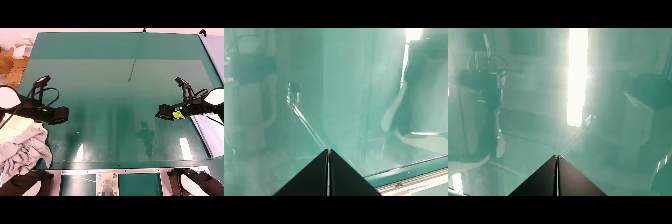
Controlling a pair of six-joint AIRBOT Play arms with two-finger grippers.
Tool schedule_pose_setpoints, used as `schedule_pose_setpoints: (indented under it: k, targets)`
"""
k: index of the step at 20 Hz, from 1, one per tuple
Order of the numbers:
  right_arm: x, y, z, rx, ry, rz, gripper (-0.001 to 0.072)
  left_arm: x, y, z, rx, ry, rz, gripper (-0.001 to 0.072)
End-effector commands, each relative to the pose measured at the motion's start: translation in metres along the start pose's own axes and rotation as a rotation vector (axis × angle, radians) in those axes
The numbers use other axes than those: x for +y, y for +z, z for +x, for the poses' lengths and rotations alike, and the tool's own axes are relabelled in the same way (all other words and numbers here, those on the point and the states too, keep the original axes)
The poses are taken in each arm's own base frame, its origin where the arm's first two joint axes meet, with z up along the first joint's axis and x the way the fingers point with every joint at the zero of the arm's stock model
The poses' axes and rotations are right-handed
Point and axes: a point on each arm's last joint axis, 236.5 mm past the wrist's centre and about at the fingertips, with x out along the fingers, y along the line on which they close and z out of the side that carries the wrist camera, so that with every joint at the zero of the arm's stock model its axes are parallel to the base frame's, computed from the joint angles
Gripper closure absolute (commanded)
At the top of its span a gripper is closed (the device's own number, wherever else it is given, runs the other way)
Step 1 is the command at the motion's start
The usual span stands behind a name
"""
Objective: Fold the shirts.
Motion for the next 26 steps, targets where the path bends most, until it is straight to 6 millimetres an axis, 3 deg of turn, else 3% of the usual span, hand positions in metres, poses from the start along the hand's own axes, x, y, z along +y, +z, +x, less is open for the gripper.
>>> schedule_pose_setpoints:
  k: [1,3,5,6,7,8,10,12,15,19,21,22,23,24,26]
  targets:
    - [0.000,0.000,0.000,0.001,0.000,-0.001,0.0694,0.004,-0.005,0.000,0.018,0.017,-0.020,0.0684]
    - [0.000,0.000,0.000,0.001,0.001,-0.001,0.0693,0.023,-0.007,-0.001,0.026,0.100,-0.013,0.0685]
    - [0.000,0.000,0.000,0.001,0.001,-0.001,0.0694,0.077,-0.003,-0.014,0.004,0.334,-0.035,0.0684]
    - [0.000,0.000,0.000,0.001,0.001,-0.001,0.0693,0.104,0.002,-0.025,-0.018,0.456,-0.032,0.0558]
    - [0.000,0.000,0.000,0.001,0.001,-0.001,0.0693,0.128,0.011,-0.038,-0.056,0.571,-0.012,0.0045]
    - [0.000,0.000,0.000,0.001,0.001,-0.001,0.0693,0.150,0.025,-0.055,-0.114,0.682,-0.009,-0.0013]
    - [0.000,0.000,0.000,0.001,0.001,-0.001,0.0693,0.178,0.044,-0.069,-0.184,0.748,-0.033,-0.0013]
    - [0.000,0.000,0.000,0.001,0.000,-0.001,0.0693,0.218,0.048,-0.064,-0.136,0.775,-0.088,-0.0013]
    - [0.000,0.000,0.000,0.001,0.001,-0.001,0.0694,0.277,0.040,-0.039,0.023,0.785,-0.095,-0.0013]
    - [0.000,0.000,0.000,0.001,0.000,-0.001,0.0693,0.327,0.061,-0.001,0.015,0.766,-0.060,-0.0013]
    - [0.000,0.000,0.000,0.001,0.000,-0.001,0.0694,0.340,0.067,0.017,0.026,0.754,-0.008,0.0003]
    - [0.000,0.000,0.000,0.001,0.000,-0.001,0.0694,0.342,0.070,0.022,0.030,0.750,0.023,0.0117]
    - [0.000,0.000,0.000,0.001,0.000,-0.001,0.0693,0.343,0.072,0.022,0.033,0.749,0.039,0.0602]
    - [0.000,0.000,0.000,0.001,0.000,-0.001,0.0693,0.342,0.076,0.019,0.026,0.748,0.046,0.0685]
    - [0.000,0.000,0.000,0.001,0.000,-0.001,0.0693,0.334,0.089,0.001,0.002,0.743,0.011,0.0686]
